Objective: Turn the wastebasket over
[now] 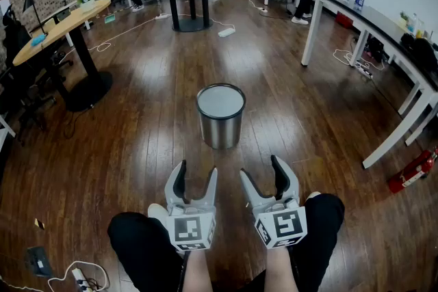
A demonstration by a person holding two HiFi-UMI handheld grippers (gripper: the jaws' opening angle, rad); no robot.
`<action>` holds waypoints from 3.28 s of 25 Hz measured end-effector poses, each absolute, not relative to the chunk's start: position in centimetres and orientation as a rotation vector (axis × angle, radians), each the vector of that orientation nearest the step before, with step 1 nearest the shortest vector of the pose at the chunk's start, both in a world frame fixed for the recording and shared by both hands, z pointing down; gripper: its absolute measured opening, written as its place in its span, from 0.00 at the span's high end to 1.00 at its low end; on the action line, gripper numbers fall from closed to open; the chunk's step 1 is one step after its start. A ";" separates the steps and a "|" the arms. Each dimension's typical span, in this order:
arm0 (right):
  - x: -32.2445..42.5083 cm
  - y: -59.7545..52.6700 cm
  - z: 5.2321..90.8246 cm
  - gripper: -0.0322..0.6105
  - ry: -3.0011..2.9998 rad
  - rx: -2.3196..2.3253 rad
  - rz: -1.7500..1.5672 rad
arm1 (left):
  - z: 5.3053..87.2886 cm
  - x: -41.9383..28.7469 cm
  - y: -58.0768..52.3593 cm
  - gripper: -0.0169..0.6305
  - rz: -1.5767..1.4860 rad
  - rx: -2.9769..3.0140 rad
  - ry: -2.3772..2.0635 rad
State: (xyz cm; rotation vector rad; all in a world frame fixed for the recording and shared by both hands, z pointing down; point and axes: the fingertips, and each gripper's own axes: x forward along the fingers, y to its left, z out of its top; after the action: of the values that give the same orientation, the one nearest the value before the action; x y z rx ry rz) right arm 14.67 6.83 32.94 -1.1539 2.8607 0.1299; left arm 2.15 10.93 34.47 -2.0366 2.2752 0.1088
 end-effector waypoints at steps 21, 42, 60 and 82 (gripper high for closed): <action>11.0 -0.4 30.6 0.47 2.807 -1.107 0.160 | 33.2 -2.2 4.5 0.48 0.051 -2.034 2.241; 3.8 -6.9 37.2 0.47 3.011 -1.126 0.097 | 37.5 -9.9 -2.5 0.51 0.074 -2.150 2.277; -6.1 -24.8 35.4 0.47 2.993 -1.276 0.123 | 35.5 -18.7 -23.9 0.52 0.054 -2.385 1.958; -20.6 -28.3 60.8 0.60 3.768 -1.203 -0.191 | 42.0 -27.2 -32.3 0.52 0.095 -2.432 2.153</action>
State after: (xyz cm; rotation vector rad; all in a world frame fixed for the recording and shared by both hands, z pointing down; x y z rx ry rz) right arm -20.56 -28.31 60.77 -1.2034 3.7681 -0.1914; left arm -27.23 -32.31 42.01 -2.4319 2.1527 0.0950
